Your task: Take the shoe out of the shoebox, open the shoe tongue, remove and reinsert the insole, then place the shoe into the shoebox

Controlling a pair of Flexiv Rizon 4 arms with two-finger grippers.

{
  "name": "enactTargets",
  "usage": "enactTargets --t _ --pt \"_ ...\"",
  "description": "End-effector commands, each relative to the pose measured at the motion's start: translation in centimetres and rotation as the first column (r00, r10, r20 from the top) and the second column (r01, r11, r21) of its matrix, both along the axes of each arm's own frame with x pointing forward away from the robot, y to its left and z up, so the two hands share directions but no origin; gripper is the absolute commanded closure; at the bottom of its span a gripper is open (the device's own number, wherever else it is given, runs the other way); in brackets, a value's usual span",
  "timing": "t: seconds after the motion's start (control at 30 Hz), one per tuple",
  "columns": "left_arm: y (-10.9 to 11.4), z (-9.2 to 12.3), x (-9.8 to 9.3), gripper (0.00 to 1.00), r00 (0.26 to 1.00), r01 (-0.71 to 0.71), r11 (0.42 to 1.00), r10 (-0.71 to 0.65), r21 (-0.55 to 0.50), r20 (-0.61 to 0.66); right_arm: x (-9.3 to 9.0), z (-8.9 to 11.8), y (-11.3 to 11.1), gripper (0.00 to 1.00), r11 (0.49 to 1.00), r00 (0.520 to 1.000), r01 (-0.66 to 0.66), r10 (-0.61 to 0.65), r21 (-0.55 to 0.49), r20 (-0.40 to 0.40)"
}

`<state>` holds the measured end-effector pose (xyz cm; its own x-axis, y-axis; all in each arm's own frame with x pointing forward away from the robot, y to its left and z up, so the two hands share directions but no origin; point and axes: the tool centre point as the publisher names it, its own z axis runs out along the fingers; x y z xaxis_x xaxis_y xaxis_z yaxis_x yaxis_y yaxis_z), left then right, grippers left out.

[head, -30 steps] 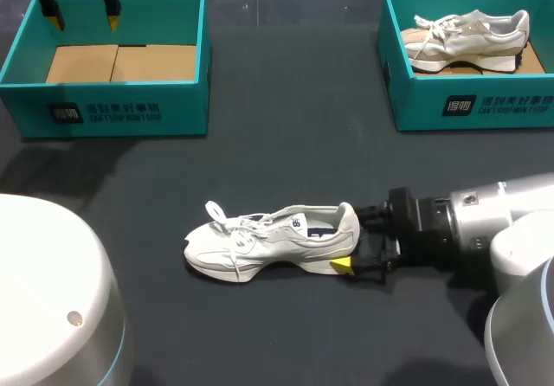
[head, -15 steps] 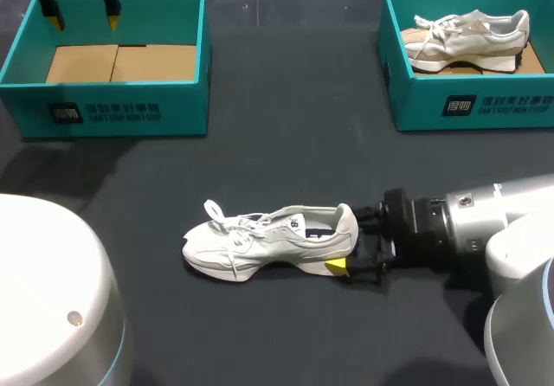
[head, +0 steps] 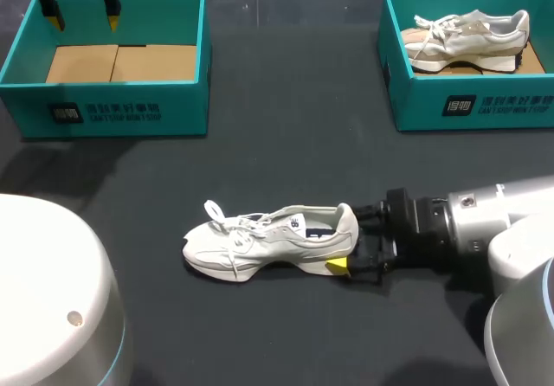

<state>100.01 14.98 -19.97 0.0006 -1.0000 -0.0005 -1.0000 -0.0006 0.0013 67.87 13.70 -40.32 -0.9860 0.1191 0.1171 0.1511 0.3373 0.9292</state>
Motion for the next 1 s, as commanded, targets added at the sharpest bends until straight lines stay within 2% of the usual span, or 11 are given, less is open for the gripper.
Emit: enactTargets --t 0.03,0.63,0.67,0.7,0.73,0.77,1.0 --pt "0.0 0.0 0.0 0.00 1.000 0.000 1.000 0.000 0.000 0.000 0.4 -0.4 0.5 0.00 1.000 1.000 -0.015 0.015 0.004 0.003" --pt "0.0 0.0 0.0 0.00 1.000 0.000 1.000 0.000 0.000 0.000 0.4 -0.4 1.4 0.00 0.999 0.998 -0.045 0.045 0.012 0.032" --pt "0.0 0.0 0.0 0.00 1.000 0.000 1.000 0.000 0.000 0.000 0.5 -0.5 1.5 0.22 0.999 0.998 -0.045 0.045 0.013 0.033" --pt "0.0 0.0 0.0 0.00 1.000 0.000 1.000 0.000 0.000 0.000 0.5 -0.5 1.5 0.55 0.999 0.998 -0.045 0.045 0.013 0.034" --pt "0.0 0.0 0.0 0.00 1.000 0.000 1.000 0.000 0.000 0.000 0.5 -0.5 1.5 0.82 0.999 0.998 -0.044 0.043 0.013 0.036" --pt "0.0 0.0 0.0 0.00 1.000 0.000 1.000 0.000 0.000 0.000 0.5 -0.5 1.5 1.00 0.999 0.998 -0.043 0.043 0.011 0.038" --pt "0.0 0.0 0.0 0.00 1.000 0.000 1.000 0.000 0.000 0.000 0.5 -0.4 1.6 1.00 0.999 0.998 -0.045 0.045 0.011 0.042"
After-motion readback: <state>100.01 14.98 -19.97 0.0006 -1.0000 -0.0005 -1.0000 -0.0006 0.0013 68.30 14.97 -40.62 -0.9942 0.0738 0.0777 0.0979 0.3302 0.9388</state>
